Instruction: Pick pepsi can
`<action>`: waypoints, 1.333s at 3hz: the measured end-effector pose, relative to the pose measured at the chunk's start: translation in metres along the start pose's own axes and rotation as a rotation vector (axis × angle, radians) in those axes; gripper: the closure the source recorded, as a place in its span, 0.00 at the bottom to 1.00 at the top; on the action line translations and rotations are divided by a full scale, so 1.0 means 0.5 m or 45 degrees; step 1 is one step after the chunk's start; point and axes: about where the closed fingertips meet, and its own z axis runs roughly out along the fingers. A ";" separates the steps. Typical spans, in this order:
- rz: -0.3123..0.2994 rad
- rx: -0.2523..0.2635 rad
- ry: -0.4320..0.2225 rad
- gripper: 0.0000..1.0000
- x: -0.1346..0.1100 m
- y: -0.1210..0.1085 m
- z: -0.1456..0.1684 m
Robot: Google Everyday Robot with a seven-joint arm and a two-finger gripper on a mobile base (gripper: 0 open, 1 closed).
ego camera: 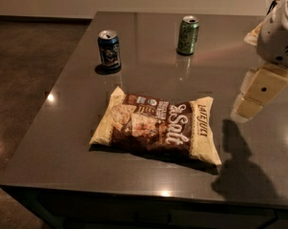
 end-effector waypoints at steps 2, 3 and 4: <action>0.069 0.109 -0.074 0.00 -0.115 0.014 0.036; 0.120 0.172 -0.095 0.00 -0.168 0.020 0.060; 0.209 0.215 -0.119 0.00 -0.203 -0.003 0.088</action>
Offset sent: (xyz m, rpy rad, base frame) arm 0.0292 0.0926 -0.0174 0.0818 -0.1306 -0.1106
